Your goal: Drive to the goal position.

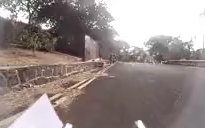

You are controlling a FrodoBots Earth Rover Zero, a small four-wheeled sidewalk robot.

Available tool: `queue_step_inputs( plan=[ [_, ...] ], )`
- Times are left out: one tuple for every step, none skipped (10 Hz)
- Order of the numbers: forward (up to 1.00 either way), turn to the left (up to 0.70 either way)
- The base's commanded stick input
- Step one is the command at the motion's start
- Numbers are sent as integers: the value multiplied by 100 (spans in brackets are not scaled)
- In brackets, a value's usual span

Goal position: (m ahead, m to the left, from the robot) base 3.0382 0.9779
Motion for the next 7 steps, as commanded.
queue_step_inputs(
  plan=[
    [100,-1],
    [100,-2],
    [100,-27],
    [100,-29],
    [100,-30],
    [100,-30],
    [100,-30]
  ],
)
